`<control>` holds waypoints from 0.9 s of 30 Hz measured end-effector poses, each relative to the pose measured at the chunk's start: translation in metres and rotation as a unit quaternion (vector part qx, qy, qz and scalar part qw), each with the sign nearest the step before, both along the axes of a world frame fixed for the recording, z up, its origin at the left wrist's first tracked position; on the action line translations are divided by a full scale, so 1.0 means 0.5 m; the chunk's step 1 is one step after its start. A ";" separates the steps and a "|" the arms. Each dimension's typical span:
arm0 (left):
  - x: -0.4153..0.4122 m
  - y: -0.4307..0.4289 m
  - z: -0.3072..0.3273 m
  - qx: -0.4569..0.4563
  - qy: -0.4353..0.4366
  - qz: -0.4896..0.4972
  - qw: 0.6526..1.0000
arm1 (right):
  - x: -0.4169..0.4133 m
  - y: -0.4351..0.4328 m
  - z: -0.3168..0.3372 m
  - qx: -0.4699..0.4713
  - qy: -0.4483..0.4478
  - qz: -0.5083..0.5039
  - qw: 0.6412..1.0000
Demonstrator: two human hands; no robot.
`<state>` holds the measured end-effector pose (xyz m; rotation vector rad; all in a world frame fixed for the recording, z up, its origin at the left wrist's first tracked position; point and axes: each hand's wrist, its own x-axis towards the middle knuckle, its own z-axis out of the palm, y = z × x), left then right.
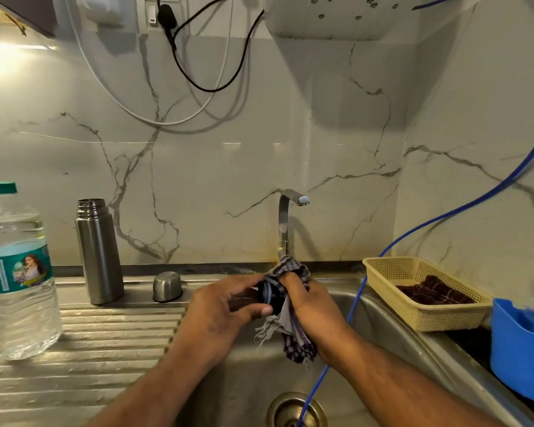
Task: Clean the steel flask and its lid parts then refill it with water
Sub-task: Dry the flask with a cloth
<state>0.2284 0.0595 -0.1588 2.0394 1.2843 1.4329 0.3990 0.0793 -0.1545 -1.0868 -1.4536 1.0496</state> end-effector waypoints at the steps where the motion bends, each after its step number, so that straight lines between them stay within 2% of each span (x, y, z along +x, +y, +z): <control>1: 0.004 -0.003 0.002 -0.035 -0.057 -0.013 0.998 | 0.002 0.004 0.000 0.033 -0.019 -0.023 0.999; 3: 0.005 -0.004 0.004 -0.124 -0.174 -0.046 0.976 | 0.004 0.004 0.000 0.112 -0.050 -0.047 0.991; 6: 0.002 -0.011 0.009 -0.291 -0.295 -0.128 0.901 | 0.007 0.006 -0.011 0.228 -0.108 -0.018 0.967; 8: 0.002 -0.010 0.006 -0.306 -0.325 -0.156 0.881 | 0.011 0.010 -0.019 0.293 -0.151 -0.003 0.944; 9: 0.003 -0.009 0.004 -0.285 -0.317 -0.161 0.890 | 0.012 0.010 -0.017 0.294 -0.147 0.000 0.945; 10: 0.003 -0.006 0.000 -0.247 -0.279 -0.155 0.915 | 0.012 0.009 -0.013 0.271 -0.121 0.001 0.955; 11: 0.000 -0.003 -0.004 -0.197 -0.204 -0.133 0.950 | 0.011 0.009 -0.010 0.227 -0.087 -0.002 0.970; 12: -0.002 -0.001 -0.006 -0.139 -0.112 -0.092 0.980 | 0.007 0.010 -0.011 0.164 -0.059 -0.006 0.985; 13: -0.004 0.002 -0.005 -0.089 -0.030 -0.052 0.994 | 0.003 0.011 -0.012 0.085 -0.032 0.002 0.996; 14: -0.008 0.004 -0.005 -0.053 0.029 -0.025 0.998 | -0.002 0.011 -0.014 -0.007 -0.004 0.025 1.000; 16: -0.011 0.008 -0.002 -0.025 0.072 -0.013 0.997 | -0.008 0.009 -0.016 -0.159 0.072 0.075 0.982; 18: -0.010 0.008 0.003 -0.034 0.052 -0.030 0.998 | -0.006 0.010 -0.011 -0.186 0.105 0.082 0.973; 20: -0.007 0.002 0.008 -0.071 -0.018 -0.049 0.996 | -0.003 0.012 -0.006 -0.111 0.055 0.032 0.992; 22: -0.009 -0.003 0.011 -0.122 -0.109 -0.062 0.985 | 0.002 0.011 -0.004 0.017 -0.020 -0.031 0.999; 25: -0.009 -0.012 0.011 -0.283 -0.227 -0.127 0.923 | 0.004 0.007 -0.013 0.191 -0.104 -0.016 0.976; 27: -0.005 -0.017 0.010 -0.329 -0.261 -0.161 0.893 | 0.006 0.011 -0.022 0.272 -0.155 0.000 0.950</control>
